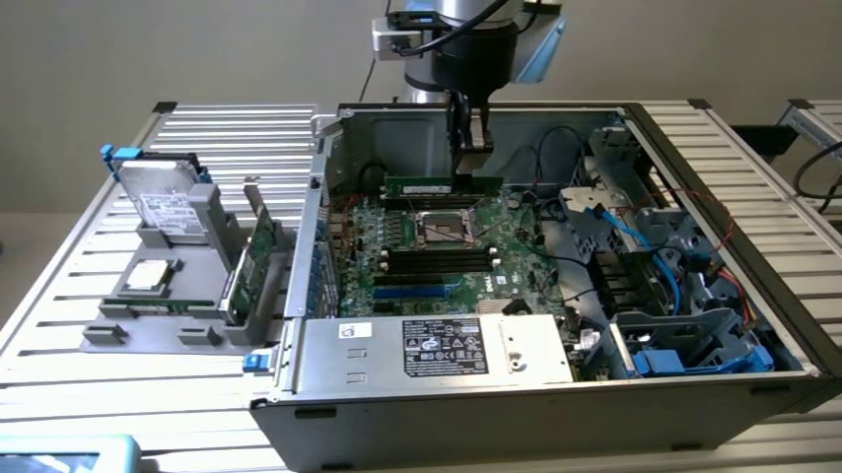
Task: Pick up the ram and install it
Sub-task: 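Insert the ram into the slot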
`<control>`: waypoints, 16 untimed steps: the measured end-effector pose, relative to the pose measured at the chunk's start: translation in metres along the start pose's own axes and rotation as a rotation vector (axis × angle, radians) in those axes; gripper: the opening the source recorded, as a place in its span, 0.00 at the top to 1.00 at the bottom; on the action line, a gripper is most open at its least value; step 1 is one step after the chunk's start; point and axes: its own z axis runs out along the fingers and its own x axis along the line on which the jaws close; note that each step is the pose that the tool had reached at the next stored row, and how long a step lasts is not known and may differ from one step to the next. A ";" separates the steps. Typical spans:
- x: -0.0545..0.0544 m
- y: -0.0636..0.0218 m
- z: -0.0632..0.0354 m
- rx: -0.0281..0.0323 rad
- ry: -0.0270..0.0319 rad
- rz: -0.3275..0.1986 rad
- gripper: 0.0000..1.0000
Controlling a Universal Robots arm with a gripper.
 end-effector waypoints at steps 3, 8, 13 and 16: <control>-0.001 0.0001 0.0049 0.0005 0.0015 -0.008 0.87; -0.003 0.0002 0.0139 0.0008 0.0014 -0.012 0.87; -0.004 0.0003 0.0218 0.0008 0.0015 -0.012 0.87; -0.005 0.0003 0.0245 0.0008 0.0017 -0.012 0.87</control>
